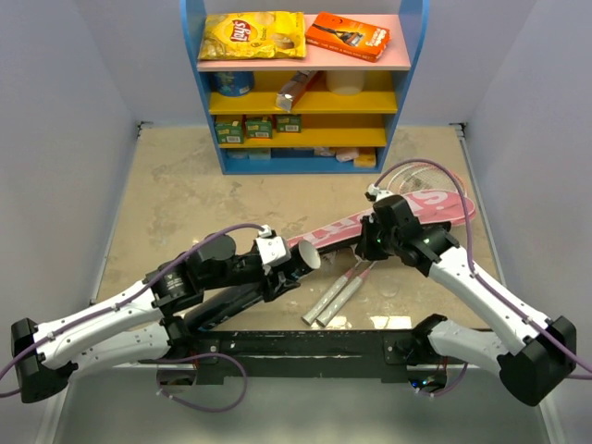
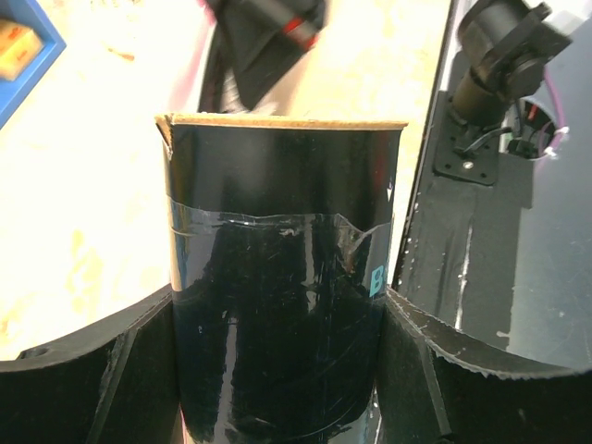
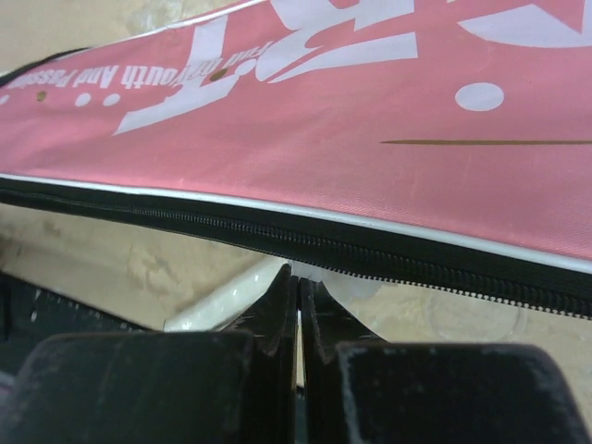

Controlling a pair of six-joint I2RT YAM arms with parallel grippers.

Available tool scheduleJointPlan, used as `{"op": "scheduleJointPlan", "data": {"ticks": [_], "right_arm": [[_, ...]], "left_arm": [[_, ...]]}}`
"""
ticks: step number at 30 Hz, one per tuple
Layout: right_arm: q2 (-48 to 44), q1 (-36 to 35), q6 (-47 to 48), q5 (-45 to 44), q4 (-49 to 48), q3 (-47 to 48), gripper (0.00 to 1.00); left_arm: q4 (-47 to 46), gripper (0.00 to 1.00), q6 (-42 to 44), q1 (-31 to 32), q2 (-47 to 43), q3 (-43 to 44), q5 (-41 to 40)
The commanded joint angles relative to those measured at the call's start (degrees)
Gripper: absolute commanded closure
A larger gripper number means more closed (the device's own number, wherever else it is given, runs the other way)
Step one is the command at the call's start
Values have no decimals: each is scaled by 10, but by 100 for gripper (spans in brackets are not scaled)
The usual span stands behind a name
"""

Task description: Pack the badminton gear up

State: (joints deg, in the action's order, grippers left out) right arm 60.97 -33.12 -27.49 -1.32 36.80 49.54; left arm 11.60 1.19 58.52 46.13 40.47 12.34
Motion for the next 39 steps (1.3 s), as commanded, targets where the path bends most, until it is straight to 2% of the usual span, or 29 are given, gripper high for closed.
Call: {"op": "scheduleJointPlan", "data": {"ticks": [1,7,11,15,17,19,23,29,34,39], "right_arm": [[-23,0,19,49,74,34,100],[-15,1,-21,-10,54,80,100],[51,3,-23,-45,41,138,100],[144,10,-24,-34,8,217,100],[222,20,-18,-18,-2,252,100],[308,26,-8,-1,6,306,100],[405,32,2,12,11,357,100],[427,35,20,21,6,335,100],[373,34,24,52,-16,275,100],[373,34,75,157,22,282,100]], "left_arm": [[-1,100,-16,0,18,16,-20],[0,100,-19,0,19,18,-30],[1,100,-21,0,12,12,-35],[4,100,-21,0,6,10,-36],[5,100,-21,0,3,9,-36],[4,100,-22,0,-2,9,-35],[5,100,-22,1,-12,7,-32],[8,100,-22,0,-24,4,-32],[6,100,-18,0,-21,5,-32],[11,100,-17,0,-16,10,-34]]}}
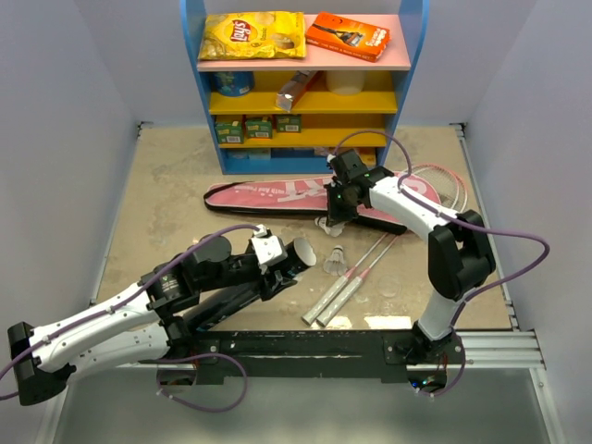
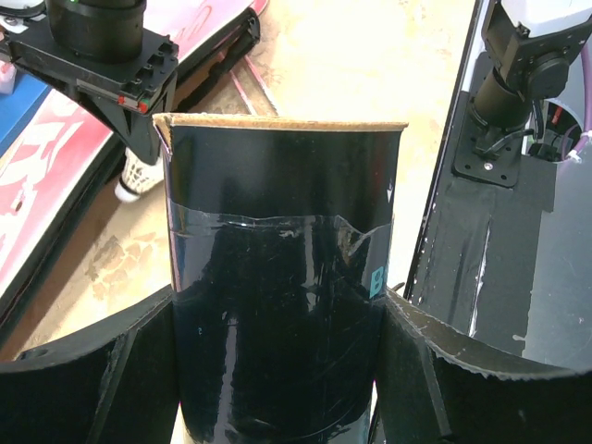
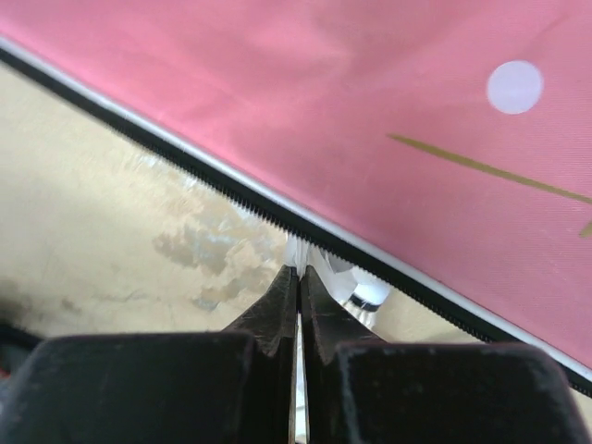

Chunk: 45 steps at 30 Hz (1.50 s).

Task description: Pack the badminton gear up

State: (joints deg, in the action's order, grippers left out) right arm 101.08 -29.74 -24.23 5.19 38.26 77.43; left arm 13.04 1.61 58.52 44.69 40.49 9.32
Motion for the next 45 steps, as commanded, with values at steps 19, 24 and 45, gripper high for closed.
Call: {"op": "scheduleJointPlan", "data": {"ticks": [19,24,45], "right_arm": [[-35,35,-83,550,-299,-92,100],[-45,62,-207,599,-487,-115,100],[-192,79,51,334,-146,40,100]], "left_arm": [[-14,100,-31,0,-33,2,1],[-16,100,-29,-1,-32,2,3],[-10,100,-2,-1,19,13,-62]]}}
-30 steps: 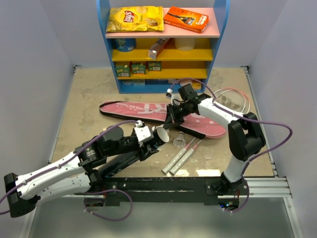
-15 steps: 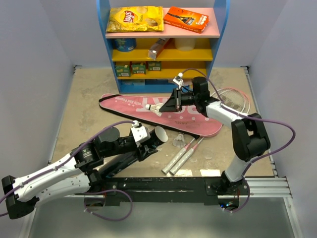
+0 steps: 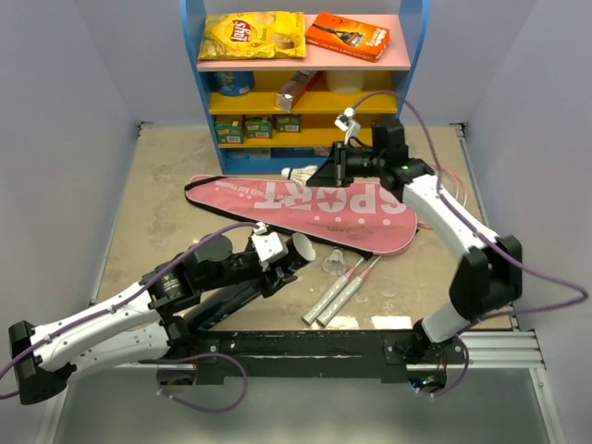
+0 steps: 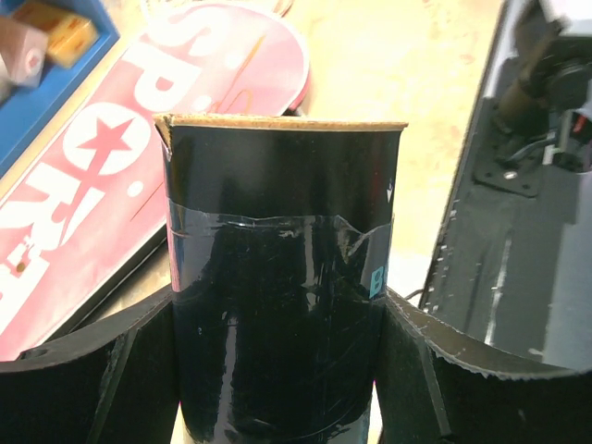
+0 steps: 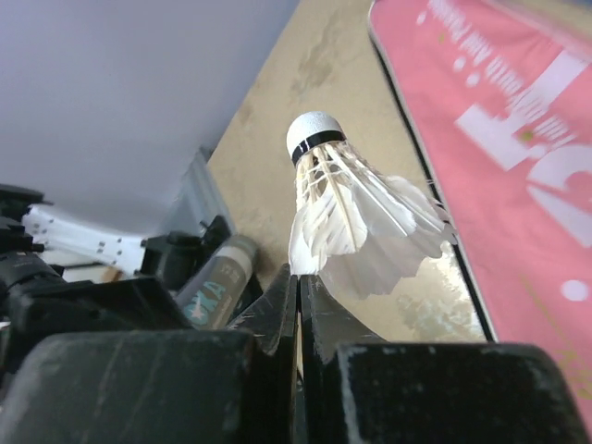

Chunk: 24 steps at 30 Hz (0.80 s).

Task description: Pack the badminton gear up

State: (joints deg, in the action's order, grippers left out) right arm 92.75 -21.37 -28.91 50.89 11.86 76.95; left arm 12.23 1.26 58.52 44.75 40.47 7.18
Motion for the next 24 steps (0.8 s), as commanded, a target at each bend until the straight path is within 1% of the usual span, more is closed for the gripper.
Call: {"op": "scheduleJointPlan", "data": {"ticks": [1,4,6,10,14,16,19,20,22,24], "right_arm": [[-126,-4,103,-139,128,44,100],[-185,-6,133,-194,185,44,100],[-220,-8,152,-227,226,44,100],[-269,-14,167,-262,286,31,100],[-303,-17,170,-304,364,19,100],[-310,-28,169,-324,387,8,100],[-317,-64,176,-319,423,-9,100],[-319,-89,177,-316,434,-13,100],[-330,-109,170,-308,433,-28,100],[-349,-121,166,-263,420,-41,100]], "left_arm": [[2,100,8,0,31,22,-56],[14,100,22,-1,53,34,-70],[19,100,31,0,68,43,-100],[34,100,74,-1,95,79,-115],[31,100,116,-1,107,90,-110],[25,100,131,-1,108,88,-109],[22,100,148,-1,106,88,-108],[22,100,151,-1,104,87,-110],[19,100,162,0,100,83,-104],[19,100,170,0,95,78,-99]]}}
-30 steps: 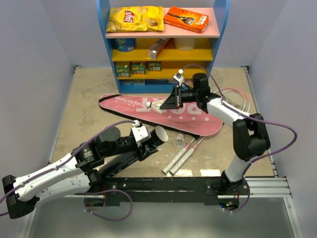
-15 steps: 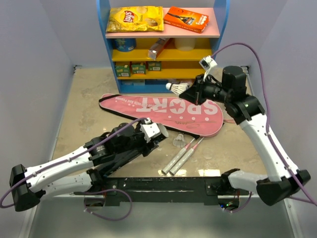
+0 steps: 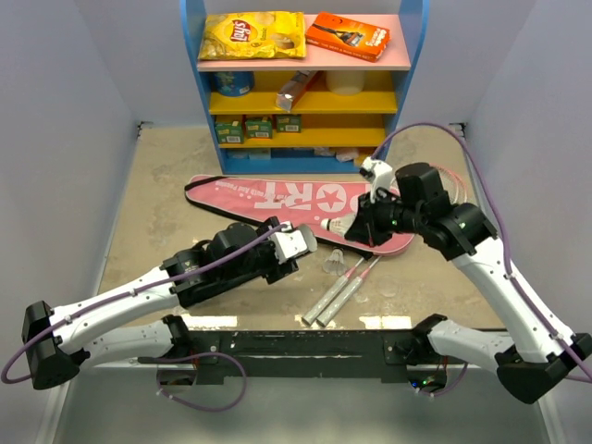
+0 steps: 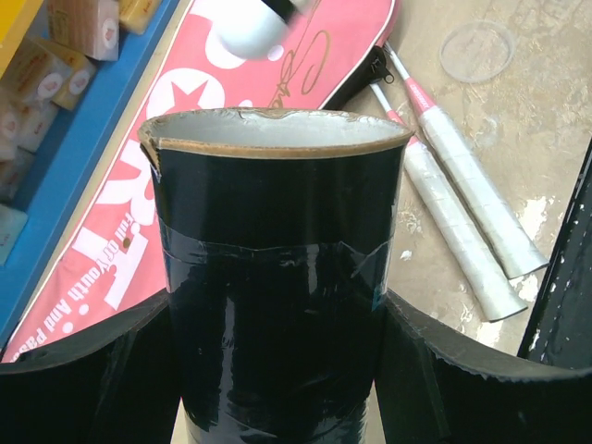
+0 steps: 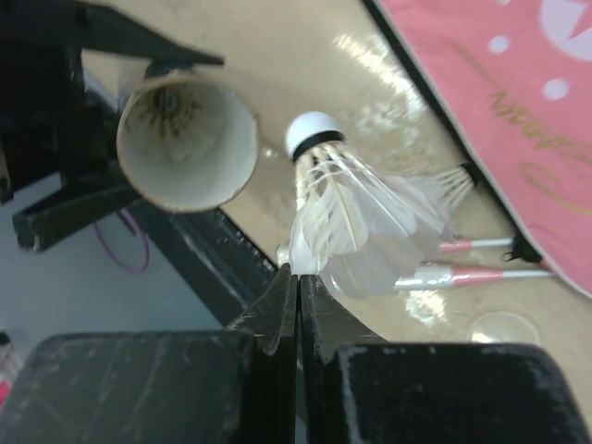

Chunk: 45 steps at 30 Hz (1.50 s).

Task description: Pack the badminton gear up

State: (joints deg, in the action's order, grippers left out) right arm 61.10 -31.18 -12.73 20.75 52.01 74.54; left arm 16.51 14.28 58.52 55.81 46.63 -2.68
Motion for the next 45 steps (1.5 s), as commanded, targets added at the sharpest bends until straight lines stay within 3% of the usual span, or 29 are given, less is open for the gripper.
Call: {"op": "scheduleJointPlan", "data": {"ticks": [1,19,34,45], "right_arm": [[-39,-24,3,52,16,-26,100],[-60,-30,7,111,27,-14,100],[2,-109,-47,108,-74,-46,100],[47,-158,-71,89,-140,-68,100]], "left_arm": [[-23,100,43,-1,-18,14,2],[-20,100,47,1,-25,-21,68],[-50,100,36,1,-28,-37,124],[-68,100,23,0,-83,-48,179]]}}
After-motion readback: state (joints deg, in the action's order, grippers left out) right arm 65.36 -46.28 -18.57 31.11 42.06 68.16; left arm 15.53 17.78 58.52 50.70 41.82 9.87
